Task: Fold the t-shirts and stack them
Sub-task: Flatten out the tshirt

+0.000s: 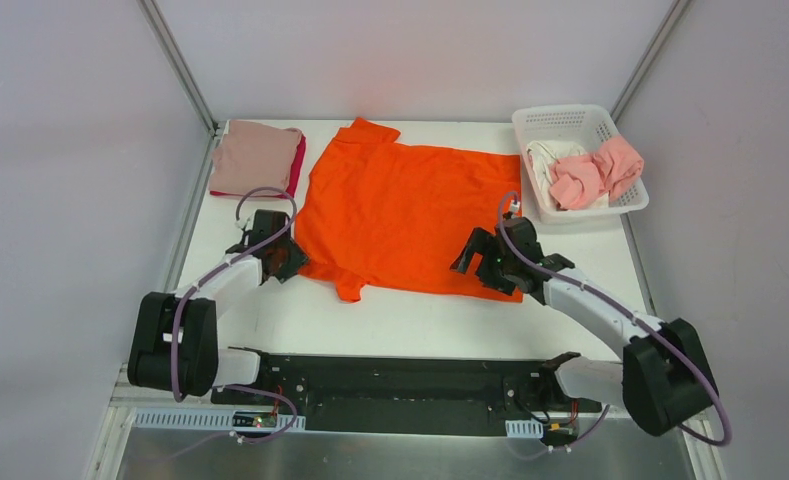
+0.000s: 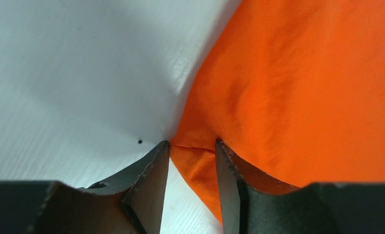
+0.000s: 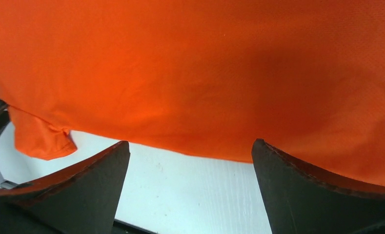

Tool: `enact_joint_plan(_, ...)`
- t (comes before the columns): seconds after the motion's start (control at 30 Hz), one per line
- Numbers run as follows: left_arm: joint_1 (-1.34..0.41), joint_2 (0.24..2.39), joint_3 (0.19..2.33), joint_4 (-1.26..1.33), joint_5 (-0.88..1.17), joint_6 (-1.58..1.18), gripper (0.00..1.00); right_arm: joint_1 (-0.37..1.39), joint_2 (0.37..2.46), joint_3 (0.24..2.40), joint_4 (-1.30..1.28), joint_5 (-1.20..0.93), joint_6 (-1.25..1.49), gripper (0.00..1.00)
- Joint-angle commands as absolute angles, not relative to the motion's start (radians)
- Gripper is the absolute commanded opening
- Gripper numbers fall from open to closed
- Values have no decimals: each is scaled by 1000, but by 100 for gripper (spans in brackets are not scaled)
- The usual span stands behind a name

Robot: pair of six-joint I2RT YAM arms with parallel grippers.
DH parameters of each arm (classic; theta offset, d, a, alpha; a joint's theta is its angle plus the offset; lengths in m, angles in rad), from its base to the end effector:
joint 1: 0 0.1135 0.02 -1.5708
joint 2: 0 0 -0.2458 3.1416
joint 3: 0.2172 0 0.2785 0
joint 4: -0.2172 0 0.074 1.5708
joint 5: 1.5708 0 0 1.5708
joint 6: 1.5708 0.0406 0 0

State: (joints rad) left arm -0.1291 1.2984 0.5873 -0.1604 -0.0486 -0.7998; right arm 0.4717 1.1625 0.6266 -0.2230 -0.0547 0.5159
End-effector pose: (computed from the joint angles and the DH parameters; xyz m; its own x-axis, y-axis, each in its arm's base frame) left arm 0.2708 -0.0332 0.1305 -0.5989 -0.6446 -0.4752 -0.4763 0.7637 -0.4358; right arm 0.2395 0.1247 0.1730 -0.7745 0.1579 -0.6126 -0.1230 0.9123 0.3907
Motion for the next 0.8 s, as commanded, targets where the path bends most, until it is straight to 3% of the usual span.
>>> enact_joint_plan(0.0,-124,1355,613,-95,-12,-792,35,481,1261,647,-113,-34,521,99)
enact_joint_plan(0.07,-124,1381,623,-81,-3,-779,23,482,1314,652,-102,-16,523,100)
enact_joint_plan(0.13,-125,1402,640,-82,10,-769,0,482,1367,661,-101,-8,531,99)
enact_joint_plan(0.23,-124,1393,674,-133,31,-775,0,482,1434,674,-115,50,553,99)
enact_joint_plan(0.37,-128,1294,753,-402,-112,-825,0,481,1489,698,-177,84,577,99)
enact_joint_plan(0.6,-128,1137,850,-714,-171,-854,0,482,1473,715,-356,73,616,99)
enact_joint_plan(0.77,-128,1185,855,-782,-223,-854,12,482,1403,716,-479,87,614,99)
